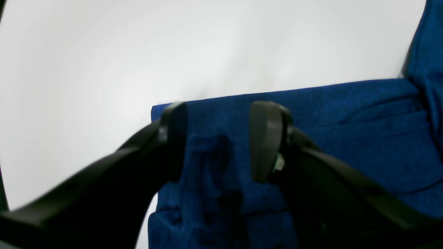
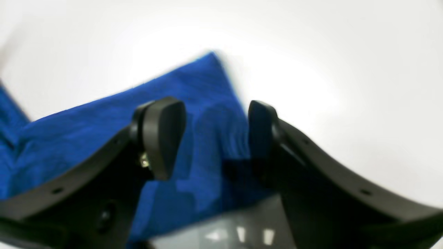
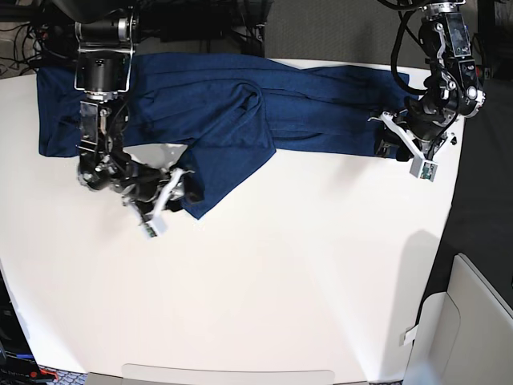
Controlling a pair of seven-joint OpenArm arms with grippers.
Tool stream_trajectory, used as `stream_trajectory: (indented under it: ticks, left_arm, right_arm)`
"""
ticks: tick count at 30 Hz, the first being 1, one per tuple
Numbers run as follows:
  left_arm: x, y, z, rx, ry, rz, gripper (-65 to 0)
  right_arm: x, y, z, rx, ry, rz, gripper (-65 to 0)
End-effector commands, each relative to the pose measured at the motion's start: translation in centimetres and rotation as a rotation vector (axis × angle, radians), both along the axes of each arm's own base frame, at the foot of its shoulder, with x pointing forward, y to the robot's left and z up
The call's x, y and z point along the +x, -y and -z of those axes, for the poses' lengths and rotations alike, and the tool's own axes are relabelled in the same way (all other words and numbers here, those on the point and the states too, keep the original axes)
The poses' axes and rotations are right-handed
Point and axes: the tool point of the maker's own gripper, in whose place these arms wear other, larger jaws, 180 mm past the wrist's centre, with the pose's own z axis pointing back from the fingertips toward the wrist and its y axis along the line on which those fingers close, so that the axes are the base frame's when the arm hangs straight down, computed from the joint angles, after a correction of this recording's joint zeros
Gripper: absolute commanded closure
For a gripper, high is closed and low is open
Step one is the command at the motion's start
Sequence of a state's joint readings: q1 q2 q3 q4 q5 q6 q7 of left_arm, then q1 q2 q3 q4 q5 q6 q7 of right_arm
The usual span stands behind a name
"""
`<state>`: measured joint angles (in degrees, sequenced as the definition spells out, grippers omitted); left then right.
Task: Fold the T-shirt properly
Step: 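Lay the sleeve across the folded body with the right gripper, then release the sleeve and withdraw the right gripper toward the collar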
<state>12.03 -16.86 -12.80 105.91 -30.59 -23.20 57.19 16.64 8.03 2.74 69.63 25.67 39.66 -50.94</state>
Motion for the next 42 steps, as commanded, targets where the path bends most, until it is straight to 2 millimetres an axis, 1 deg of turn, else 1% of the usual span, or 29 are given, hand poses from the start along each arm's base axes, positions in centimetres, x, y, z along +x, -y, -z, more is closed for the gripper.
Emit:
stream_trajectory:
  ticks: [1, 4, 5, 6, 9, 11, 12, 14, 15, 18, 20, 23, 25, 30, 33, 37, 42]
  left_arm:
    - [0.7, -0.2, -1.1, 0.004, 0.043, 0.006, -28.3]
    - [0.7, -0.2, -1.1, 0.004, 0.043, 0.006, -28.3]
    - [0.7, -0.3, -1.2, 0.005, 0.043, 0.004, -28.3]
    - [0.7, -0.3, -1.2, 0.005, 0.043, 0.004, -28.3]
    - [0.8, -0.3, -1.2, 0.007, 0.045, 0.004, -28.3]
    - [0.8, -0.4, -1.2, 0.008, 0.045, 0.003, -28.3]
    - [0.8, -0.4, -1.2, 0.008, 0.045, 0.003, -28.3]
    - [0.8, -0.4, -1.2, 0.008, 0.045, 0.001, -28.3]
    - [0.8, -0.4, -1.2, 0.008, 0.045, 0.001, -28.3]
    - [0.6, -0.6, -1.2, 0.011, 0.041, 0.0, -28.3]
    - [0.6, -1.7, -1.4, 0.016, 0.048, -0.037, -28.3]
    - [0.5, -3.6, -2.0, 0.028, 0.063, -0.091, -28.3]
    - [0.4, -4.7, -2.3, 0.036, 0.073, -0.123, -28.3]
    - [0.0, -7.2, -3.1, 0.054, 0.09, -0.194, -28.3]
    - [-0.7, -8.1, -2.9, 0.062, 0.081, -0.22, -28.3]
    - [-1.1, -8.1, -2.7, 0.063, 0.072, -0.221, -28.3]
    - [-1.1, -8.1, -2.6, 0.064, 0.071, -0.221, -28.3]
  right_arm:
    - [-0.6, -0.5, 0.5, -0.038, -0.03, -0.045, -21.3]
    - [-1.3, -2.1, 0.6, -0.028, -0.054, -0.093, -4.9]
    - [-1.5, -2.8, 0.4, -0.01, -0.061, -0.101, -2.0]
    - [-1.5, -3.3, -0.1, 0.011, -0.058, -0.107, -0.7]
    - [-1.4, -5.3, -2.9, 0.099, 0.002, -0.133, -0.7]
    - [-1.5, -7.9, -5.9, 0.193, 0.062, -0.164, -0.7]
    - [-1.8, -9.2, -7.1, 0.224, 0.081, -0.193, -0.7]
    - [-3.0, -12.5, -9.0, 0.265, 0.108, -0.277, -0.7]
    - [-3.8, -14.5, -9.9, 0.288, 0.122, -0.327, -0.7]
    - [-6.3, -19.4, -11.3, 0.32, 0.14, -0.459, -0.7]
    - [-7.9, -22.6, -12.4, 0.354, 0.145, -0.536, -0.7]
    - [-9.4, -25.6, -13.5, 0.383, 0.15, -0.611, -0.7]
    - [-9.8, -26.4, -13.1, 0.364, 0.134, -0.652, -0.7]
    - [-10.1, -27.8, -12.0, 0.32, 0.101, -0.724, -0.7]
    - [-10.9, -28.7, -11.6, 0.293, 0.092, -0.782, -0.7]
    - [-11.9, -29.2, -11.0, 0.277, 0.077, -0.817, -0.7]
    - [-13.1, -30.1, -10.9, 0.261, 0.082, -0.872, -0.7]
